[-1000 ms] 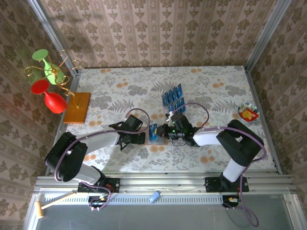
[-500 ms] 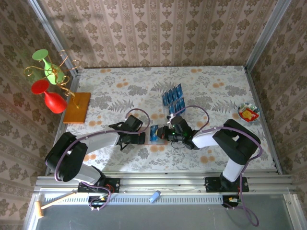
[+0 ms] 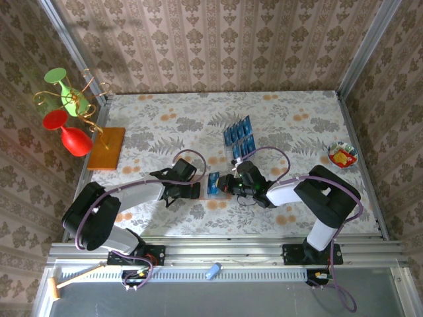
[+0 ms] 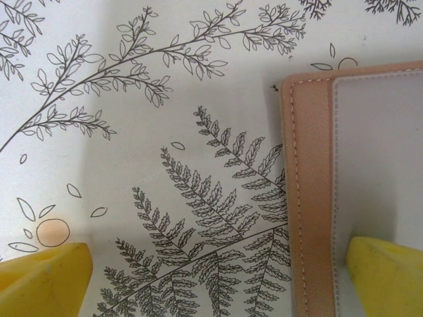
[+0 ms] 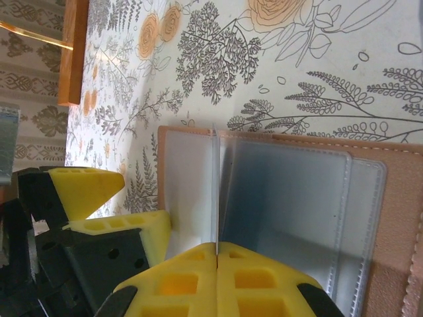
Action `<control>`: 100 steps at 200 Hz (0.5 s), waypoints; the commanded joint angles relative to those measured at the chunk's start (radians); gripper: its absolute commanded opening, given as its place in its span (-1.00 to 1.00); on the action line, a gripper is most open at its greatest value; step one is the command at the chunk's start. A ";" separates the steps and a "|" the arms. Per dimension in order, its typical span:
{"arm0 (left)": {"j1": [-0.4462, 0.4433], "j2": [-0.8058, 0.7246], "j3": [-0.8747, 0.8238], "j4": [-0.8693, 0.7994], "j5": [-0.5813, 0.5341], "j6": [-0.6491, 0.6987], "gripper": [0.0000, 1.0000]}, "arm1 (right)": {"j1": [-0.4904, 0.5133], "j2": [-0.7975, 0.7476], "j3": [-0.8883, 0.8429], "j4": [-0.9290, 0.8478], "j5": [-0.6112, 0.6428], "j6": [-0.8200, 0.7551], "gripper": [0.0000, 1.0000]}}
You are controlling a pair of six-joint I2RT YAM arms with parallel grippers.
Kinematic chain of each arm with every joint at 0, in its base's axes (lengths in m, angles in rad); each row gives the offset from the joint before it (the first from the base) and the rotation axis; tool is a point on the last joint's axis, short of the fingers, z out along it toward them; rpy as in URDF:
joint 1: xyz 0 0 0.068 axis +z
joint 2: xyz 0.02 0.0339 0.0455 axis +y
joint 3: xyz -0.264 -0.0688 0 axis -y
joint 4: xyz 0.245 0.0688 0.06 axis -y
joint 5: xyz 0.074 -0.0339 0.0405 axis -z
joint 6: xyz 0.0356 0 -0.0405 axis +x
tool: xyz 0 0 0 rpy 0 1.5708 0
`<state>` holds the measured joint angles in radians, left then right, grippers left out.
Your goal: Put the credit cards into the card holder
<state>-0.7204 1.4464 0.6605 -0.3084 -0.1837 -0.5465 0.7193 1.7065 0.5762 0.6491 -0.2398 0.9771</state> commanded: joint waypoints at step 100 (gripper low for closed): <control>-0.006 -0.003 -0.028 -0.025 -0.028 -0.008 1.00 | 0.005 0.025 -0.034 0.072 -0.015 0.042 -1.00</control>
<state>-0.7204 1.4464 0.6605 -0.3080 -0.1841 -0.5465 0.7193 1.7126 0.5625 0.6888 -0.2455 1.0031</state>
